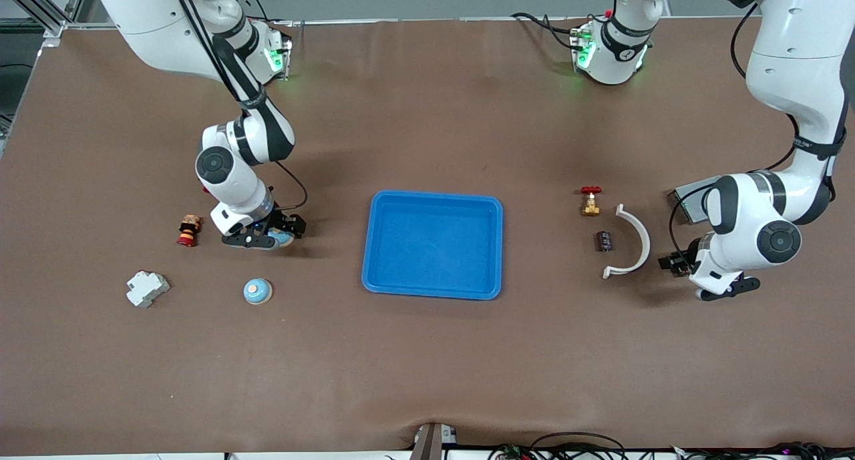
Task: Place electrolytic capacitor and blue bell in tray
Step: 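Grasp the capacitor with the left gripper while the right gripper grasps the bell, then carry the capacitor into the tray while the right gripper carries the bell there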
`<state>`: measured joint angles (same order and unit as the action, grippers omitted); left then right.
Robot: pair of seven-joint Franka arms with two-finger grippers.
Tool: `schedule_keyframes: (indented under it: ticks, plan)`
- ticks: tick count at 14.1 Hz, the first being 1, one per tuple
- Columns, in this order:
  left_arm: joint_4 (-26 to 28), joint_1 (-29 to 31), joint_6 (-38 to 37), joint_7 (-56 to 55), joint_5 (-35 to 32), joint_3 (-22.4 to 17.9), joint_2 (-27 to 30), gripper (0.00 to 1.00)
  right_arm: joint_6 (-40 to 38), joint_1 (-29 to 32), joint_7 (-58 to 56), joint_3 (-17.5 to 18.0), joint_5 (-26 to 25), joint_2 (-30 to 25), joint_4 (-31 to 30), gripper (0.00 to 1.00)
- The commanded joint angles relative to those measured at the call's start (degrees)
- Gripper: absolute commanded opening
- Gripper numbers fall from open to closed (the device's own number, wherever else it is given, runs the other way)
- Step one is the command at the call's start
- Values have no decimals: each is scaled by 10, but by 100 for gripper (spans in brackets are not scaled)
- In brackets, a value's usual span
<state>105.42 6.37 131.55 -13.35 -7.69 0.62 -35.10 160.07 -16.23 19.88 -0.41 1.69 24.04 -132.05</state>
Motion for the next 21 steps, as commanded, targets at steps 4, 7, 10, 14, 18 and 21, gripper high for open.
schedule_keyframes:
  ticks: [4,7,10,14,18,21]
  plan:
    - [-3,4,7,4,-9,2,-2,1,1,-6,9,3,-3,-6,1,0]
    - [-5,5,6,-4,-9,2,2,0,0,-21,13,3,-2,-10,11,0]
    - [-23,4,-21,-4,-3,3,18,0,-48,-63,97,3,-1,-15,47,0]
    - [-134,-8,-194,-35,17,9,25,0,-139,-136,215,3,-2,-15,114,0]
    - [-230,-44,-300,-154,24,33,26,0,-161,-201,320,2,-4,-1,166,0]
    - [-246,-62,-332,-276,25,88,35,0,-168,-235,375,2,-8,20,198,0]
